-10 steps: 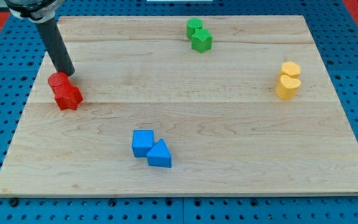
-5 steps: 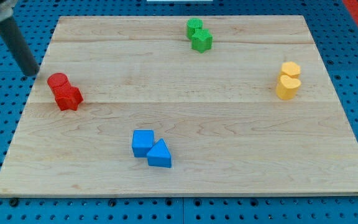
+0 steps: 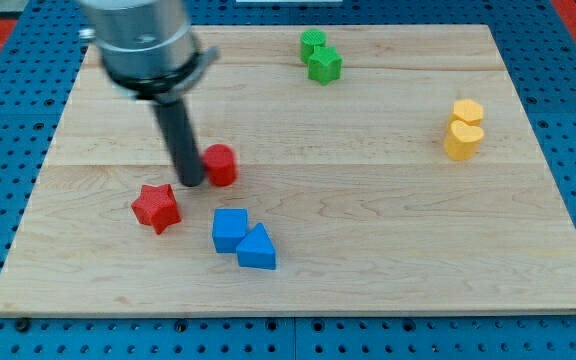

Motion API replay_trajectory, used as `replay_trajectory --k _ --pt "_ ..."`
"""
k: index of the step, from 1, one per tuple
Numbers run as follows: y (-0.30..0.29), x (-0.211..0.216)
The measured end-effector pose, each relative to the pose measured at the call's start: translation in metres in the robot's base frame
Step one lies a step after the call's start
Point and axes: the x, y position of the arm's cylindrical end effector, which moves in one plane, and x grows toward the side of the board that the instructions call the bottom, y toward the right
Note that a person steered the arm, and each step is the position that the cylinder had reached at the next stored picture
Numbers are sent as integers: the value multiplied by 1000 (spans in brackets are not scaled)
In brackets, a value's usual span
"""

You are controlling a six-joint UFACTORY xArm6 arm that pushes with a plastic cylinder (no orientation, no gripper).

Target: Slide the red circle towards the center

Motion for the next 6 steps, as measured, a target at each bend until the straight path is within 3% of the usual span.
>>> replay_trajectory --k 2,4,6 --pt "54 -3" --pt "60 -28" --pt "156 -3"
